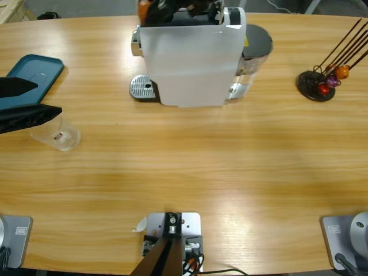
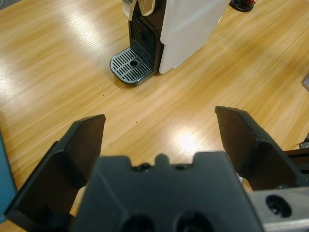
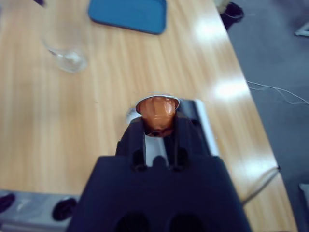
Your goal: Pour coffee
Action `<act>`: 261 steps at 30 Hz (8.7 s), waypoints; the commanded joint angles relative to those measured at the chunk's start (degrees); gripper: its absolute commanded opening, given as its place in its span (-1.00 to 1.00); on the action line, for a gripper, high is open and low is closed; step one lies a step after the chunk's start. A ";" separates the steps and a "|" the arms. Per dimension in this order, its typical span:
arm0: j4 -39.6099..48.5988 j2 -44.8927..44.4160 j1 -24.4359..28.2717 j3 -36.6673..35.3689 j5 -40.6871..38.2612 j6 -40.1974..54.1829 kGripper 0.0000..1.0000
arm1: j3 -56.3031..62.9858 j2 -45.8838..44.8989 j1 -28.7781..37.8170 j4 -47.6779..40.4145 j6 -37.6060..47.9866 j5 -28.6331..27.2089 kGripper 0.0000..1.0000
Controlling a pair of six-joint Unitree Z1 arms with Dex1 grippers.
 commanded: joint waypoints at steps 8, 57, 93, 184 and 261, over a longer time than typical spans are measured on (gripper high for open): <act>0.42 -0.62 0.45 1.86 -0.78 -1.33 0.96 | -0.20 4.90 -2.23 1.21 -3.02 -0.16 -1.00; 8.46 -7.09 -0.08 -2.13 -6.60 11.80 1.00 | 15.08 -24.97 1.14 11.72 65.01 -41.84 -1.00; 8.98 -9.72 0.98 -0.53 -4.37 11.33 0.96 | 1.35 -0.06 12.46 -9.85 78.24 -36.65 -1.00; 9.04 17.19 19.08 2.72 -2.72 24.37 0.26 | 38.86 -39.70 8.84 -0.44 46.86 -22.75 1.00; -0.61 24.78 15.83 2.47 -7.17 25.92 0.92 | 41.06 -40.10 3.73 -0.27 46.69 -19.62 1.00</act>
